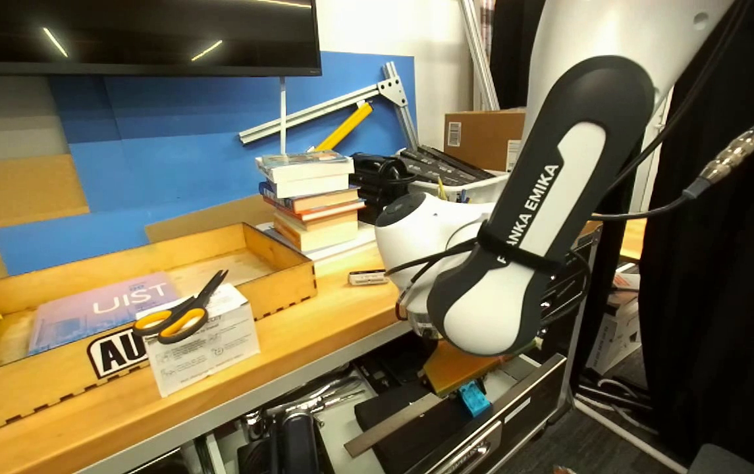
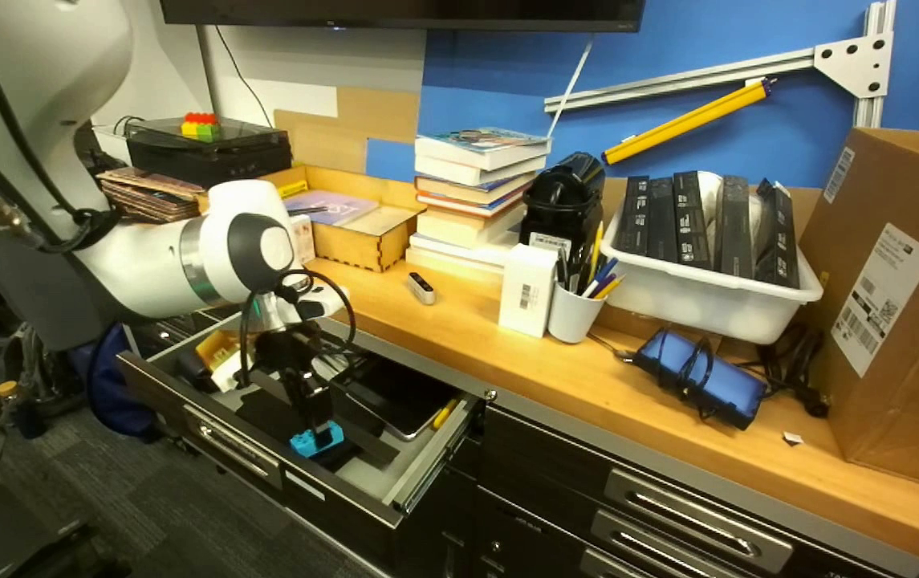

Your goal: Put the blue block in the drawer and close it

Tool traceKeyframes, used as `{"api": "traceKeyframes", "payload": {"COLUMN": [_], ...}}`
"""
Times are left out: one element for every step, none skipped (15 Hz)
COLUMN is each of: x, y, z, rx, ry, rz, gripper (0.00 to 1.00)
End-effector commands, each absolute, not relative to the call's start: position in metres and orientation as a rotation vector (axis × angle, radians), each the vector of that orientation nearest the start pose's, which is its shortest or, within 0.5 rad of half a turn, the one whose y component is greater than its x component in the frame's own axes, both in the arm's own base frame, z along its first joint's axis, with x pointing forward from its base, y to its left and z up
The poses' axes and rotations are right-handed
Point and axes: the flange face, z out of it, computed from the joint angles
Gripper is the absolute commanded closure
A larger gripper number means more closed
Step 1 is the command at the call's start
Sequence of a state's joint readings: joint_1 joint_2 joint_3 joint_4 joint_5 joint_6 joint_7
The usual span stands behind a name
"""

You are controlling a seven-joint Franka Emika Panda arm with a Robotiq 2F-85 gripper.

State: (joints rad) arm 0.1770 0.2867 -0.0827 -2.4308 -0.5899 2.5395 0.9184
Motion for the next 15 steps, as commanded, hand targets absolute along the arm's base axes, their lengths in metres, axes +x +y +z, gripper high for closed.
{"api": "traceKeyframes", "payload": {"x": [0.462,0.460,0.459,0.456,0.451,0.445,0.438,0.430,0.421,0.412,0.404,0.398,0.392,0.390,0.390], "y": [0.061,0.060,0.058,0.050,0.041,0.030,0.018,0.006,-0.008,-0.020,-0.029,-0.038,-0.043,-0.050,-0.051], "z": [0.168,0.171,0.176,0.186,0.195,0.203,0.211,0.218,0.220,0.220,0.220,0.220,0.218,0.217,0.209], "rx": [-3.436,-3.434,-3.442,-3.446,-3.449,-3.452,-3.443,-3.441,-3.413,-3.382,-3.350,-3.315,-3.281,-3.251,-3.224], "ry": [0.546,0.535,0.542,0.542,0.561,0.567,0.585,0.587,0.553,0.543,0.520,0.491,0.444,0.408,0.374], "rz": [-0.024,-0.016,-0.019,-0.009,0.008,0.036,0.069,0.109,0.185,0.251,0.312,0.366,0.420,0.467,0.508], "gripper": [0.37,0.31,0.24,0.15,0.08,0.00,0.00,0.00,0.00,0.00,0.00,0.00,0.00,0.01,0.00]}}
